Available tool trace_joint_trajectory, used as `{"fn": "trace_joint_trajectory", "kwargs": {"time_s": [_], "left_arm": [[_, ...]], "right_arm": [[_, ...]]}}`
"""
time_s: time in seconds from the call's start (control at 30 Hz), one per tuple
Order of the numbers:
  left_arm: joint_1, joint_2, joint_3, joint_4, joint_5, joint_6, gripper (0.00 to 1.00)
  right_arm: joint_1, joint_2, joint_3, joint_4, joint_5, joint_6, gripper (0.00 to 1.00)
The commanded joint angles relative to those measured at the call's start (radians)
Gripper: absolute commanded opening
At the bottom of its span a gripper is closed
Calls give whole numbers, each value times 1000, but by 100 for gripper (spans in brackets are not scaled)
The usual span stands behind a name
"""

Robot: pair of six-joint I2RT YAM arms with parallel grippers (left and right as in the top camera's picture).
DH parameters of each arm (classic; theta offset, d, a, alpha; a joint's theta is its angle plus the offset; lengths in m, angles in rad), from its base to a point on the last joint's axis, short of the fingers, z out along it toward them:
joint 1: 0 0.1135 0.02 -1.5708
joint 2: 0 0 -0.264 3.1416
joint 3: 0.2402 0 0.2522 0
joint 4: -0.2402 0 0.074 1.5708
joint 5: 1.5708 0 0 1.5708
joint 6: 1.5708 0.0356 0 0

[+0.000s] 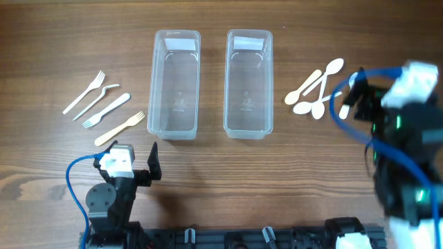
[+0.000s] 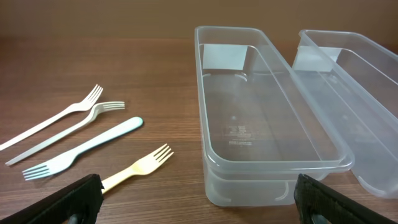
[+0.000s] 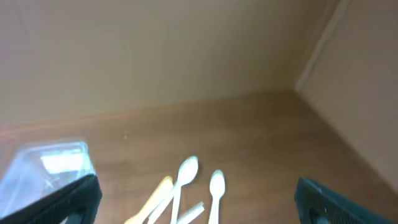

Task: Pack container
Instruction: 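Reach the right gripper over the spoons and grasp a white spoon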

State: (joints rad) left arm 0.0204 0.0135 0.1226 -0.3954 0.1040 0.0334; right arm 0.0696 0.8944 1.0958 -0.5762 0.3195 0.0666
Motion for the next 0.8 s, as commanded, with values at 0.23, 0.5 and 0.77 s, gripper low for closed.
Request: {"fn": "trace_joint_trajectory", "kwargs": {"time_s": [0.23, 0.5, 0.77], "left_arm": [[-4, -7, -5, 4, 19, 19, 100], [-4, -7, -5, 4, 19, 19, 100], [-4, -7, -5, 4, 19, 19, 100]], "right_arm": [[-290, 513, 274, -187, -492, 89, 100], [-455, 578, 270, -250, -447, -68, 100], [-455, 776, 270, -238, -423, -93, 90]]}}
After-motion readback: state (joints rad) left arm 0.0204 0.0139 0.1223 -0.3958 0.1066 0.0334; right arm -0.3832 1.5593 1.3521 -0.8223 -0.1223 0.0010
